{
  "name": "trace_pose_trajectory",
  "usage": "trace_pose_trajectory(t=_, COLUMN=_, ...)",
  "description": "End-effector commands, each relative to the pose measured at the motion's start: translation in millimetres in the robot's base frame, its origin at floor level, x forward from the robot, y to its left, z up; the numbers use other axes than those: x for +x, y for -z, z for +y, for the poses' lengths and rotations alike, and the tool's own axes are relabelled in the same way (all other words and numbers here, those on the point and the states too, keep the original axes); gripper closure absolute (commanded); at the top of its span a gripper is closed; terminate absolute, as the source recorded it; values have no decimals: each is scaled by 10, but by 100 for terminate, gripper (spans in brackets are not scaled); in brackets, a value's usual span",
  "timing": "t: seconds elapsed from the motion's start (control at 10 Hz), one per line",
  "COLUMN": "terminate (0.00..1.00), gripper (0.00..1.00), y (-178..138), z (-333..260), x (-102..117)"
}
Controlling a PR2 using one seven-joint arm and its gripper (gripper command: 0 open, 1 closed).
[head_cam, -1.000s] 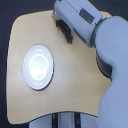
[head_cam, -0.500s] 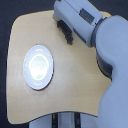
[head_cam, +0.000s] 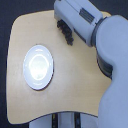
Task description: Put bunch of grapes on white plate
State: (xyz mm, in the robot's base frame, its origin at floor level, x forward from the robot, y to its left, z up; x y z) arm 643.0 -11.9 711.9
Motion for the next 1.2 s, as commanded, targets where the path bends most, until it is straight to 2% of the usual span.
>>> trace_pose_trajectory(t=0.0, terminate=0, gripper=100, y=-35, z=56, x=-113)
trace_pose_trajectory(t=0.7, terminate=0, gripper=100, y=-121, z=-10, x=-182)
trace_pose_trajectory(t=0.8, terminate=0, gripper=100, y=-229, z=27, x=-180)
trace_pose_trajectory(t=1.1, terminate=0, gripper=100, y=-813, z=125, x=-118)
